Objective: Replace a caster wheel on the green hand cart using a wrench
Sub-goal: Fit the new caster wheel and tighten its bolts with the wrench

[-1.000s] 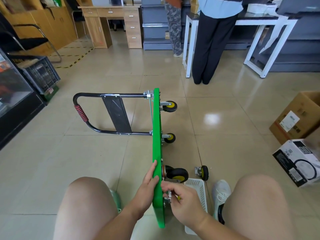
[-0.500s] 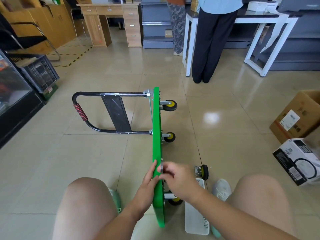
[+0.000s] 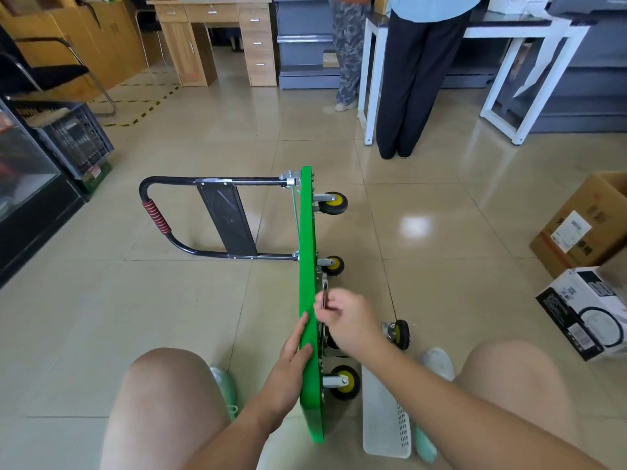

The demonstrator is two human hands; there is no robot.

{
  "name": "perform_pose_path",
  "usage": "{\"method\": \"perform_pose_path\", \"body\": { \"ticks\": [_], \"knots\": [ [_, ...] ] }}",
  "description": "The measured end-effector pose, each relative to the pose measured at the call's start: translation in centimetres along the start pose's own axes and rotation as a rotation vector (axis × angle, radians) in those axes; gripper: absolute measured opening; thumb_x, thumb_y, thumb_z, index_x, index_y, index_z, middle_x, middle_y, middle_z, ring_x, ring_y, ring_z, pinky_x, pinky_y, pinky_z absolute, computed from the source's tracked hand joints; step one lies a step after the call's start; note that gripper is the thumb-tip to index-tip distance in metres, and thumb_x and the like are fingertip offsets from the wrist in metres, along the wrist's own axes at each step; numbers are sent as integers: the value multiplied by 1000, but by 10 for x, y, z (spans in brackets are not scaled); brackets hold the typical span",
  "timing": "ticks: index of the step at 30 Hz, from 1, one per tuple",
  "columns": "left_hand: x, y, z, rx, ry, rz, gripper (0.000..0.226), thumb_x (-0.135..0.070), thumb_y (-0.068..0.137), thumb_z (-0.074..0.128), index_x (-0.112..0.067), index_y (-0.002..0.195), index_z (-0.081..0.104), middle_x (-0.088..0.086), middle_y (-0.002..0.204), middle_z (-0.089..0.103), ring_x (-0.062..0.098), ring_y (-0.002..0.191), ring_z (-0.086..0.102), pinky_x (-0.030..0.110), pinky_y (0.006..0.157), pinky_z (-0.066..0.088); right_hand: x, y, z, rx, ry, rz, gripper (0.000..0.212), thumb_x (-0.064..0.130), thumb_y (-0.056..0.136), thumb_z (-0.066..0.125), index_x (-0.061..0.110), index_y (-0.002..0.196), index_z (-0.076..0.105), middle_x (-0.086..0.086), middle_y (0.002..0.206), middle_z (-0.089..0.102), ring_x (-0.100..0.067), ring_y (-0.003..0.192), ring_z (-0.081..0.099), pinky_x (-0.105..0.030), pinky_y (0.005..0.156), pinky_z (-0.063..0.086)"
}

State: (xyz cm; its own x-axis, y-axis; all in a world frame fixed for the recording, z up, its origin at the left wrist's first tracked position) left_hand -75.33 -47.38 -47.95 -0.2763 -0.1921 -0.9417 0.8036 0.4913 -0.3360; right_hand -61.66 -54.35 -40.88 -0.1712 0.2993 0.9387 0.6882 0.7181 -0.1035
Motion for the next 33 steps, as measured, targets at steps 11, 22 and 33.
{"method": "perform_pose_path", "body": {
  "ticks": [11, 22, 33],
  "knots": [
    [-2, -1, 1, 8, -6, 0, 55, -30, 113, 41, -76, 141, 35, -18, 163, 37, 15, 148, 42, 46, 127, 30, 1, -34, -31, -91, 152, -24, 32, 1, 88, 72, 33, 88, 75, 13, 96, 78, -2, 96, 72, -14, 86, 55],
    [-2, -3, 1, 1, -18, 21, 55, -25, 113, 42, -68, 147, 37, -14, 161, 45, 12, 147, 45, 44, 127, 29, -29, -80, 2, -93, 120, -129, 41, 8, 84, 65, 47, 94, 76, 12, 104, 77, -15, 100, 74, -40, 91, 60],
    [-3, -2, 1, -11, -24, 19, 53, -26, 112, 43, -67, 146, 37, -15, 163, 40, 11, 148, 42, 44, 127, 29, -14, -32, 5, -67, 17, -72, 24, 18, 89, 68, 42, 91, 71, 16, 94, 77, 0, 91, 71, -28, 90, 57]
  ]
}}
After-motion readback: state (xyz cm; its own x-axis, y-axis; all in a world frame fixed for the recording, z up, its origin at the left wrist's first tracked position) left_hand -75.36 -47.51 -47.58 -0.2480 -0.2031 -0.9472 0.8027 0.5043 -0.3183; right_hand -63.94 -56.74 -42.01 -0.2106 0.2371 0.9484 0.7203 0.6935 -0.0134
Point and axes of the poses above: each hand's wrist, its own y-axis towards the middle knuckle, its own z-axis out of the palm, x = y × z, the point moved 4 cm from there along y, towards the middle knuckle
